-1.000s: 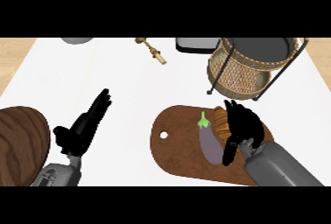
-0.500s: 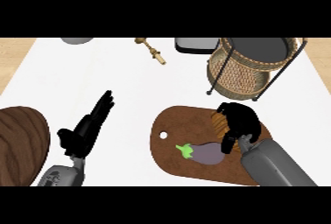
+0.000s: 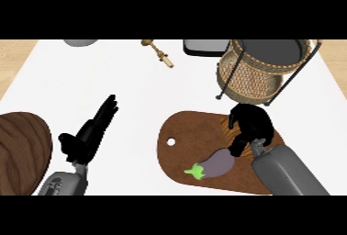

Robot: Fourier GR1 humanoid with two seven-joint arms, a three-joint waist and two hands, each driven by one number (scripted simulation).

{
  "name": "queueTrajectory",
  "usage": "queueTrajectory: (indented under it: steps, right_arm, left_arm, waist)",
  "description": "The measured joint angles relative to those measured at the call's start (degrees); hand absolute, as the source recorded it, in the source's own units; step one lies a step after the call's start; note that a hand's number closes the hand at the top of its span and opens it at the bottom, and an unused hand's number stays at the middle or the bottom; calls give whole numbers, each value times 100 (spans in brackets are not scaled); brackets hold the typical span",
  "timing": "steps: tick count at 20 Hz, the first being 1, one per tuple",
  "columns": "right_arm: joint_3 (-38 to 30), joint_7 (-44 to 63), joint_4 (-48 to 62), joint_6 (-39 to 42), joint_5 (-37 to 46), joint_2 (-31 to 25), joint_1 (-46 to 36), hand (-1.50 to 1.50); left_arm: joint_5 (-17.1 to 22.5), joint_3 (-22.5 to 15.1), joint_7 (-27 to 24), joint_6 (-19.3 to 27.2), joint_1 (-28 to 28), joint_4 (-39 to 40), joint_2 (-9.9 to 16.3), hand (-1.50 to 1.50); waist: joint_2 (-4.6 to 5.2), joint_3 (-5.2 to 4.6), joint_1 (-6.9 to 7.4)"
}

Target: Pick the croissant from the cutting board and place it in the tiered basket

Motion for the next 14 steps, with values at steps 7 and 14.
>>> queueTrajectory:
  steps: [7,14]
  right_arm:
    - [-1393,-2339,679,-148,-680,-2247,708,150]
    - [-2881,-4711,2089,-399,-1712,-3297,717,150]
  left_arm:
    - [-25,16,-31,82,215,-186,-8,0]
    - [-44,-46,95,93,153,-281,-68,0]
  waist:
    - [50,46,-129]
    - [64,55,-30]
